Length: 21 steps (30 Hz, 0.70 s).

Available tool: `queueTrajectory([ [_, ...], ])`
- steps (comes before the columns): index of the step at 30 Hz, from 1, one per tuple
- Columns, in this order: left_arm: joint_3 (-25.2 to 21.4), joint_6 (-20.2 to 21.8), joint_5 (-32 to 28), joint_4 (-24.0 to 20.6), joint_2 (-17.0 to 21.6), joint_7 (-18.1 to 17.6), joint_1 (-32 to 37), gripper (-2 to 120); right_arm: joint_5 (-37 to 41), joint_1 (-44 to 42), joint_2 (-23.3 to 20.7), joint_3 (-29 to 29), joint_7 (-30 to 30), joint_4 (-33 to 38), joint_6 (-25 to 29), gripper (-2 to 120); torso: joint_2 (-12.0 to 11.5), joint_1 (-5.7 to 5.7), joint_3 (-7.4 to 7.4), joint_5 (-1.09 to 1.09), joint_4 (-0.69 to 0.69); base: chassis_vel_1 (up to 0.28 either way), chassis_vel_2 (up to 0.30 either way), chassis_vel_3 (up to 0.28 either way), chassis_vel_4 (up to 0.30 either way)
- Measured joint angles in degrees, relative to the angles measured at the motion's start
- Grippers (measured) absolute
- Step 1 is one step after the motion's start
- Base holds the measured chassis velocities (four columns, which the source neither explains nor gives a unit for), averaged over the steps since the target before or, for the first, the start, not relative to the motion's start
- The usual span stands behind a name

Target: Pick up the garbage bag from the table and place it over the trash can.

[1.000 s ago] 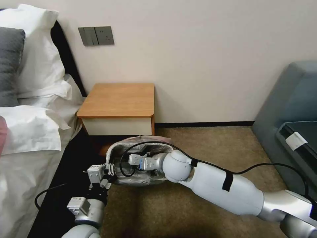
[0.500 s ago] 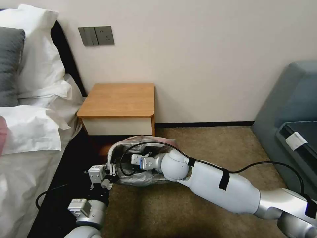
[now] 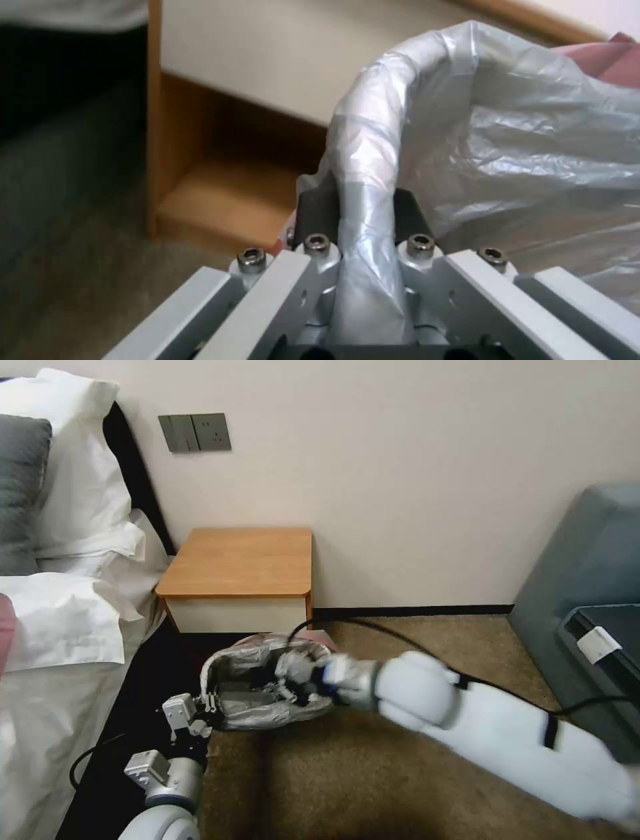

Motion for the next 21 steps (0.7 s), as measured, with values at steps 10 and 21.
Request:
queueTrajectory([
  [10, 8.61, 3.43, -0.17, 0.59, 0.65, -5.73, 2.28, 5, -6.36, -32.49, 2.48, 23.08, 16.03, 4.79, 12.23, 38, 0.00, 0.00, 0.00, 0.00, 0.03, 0.000, 0.000, 0.000, 0.000],
  [21, 13.89, 6.11, 1.59, 2.59, 1.41, -8.58, 3.38, 5, -18.52, -51.56, 13.24, 35.06, 11.89, 3.82, 19.27, 76, 0.00, 0.00, 0.00, -0.01, 0.01, 0.000, 0.000, 0.000, 0.000],
])
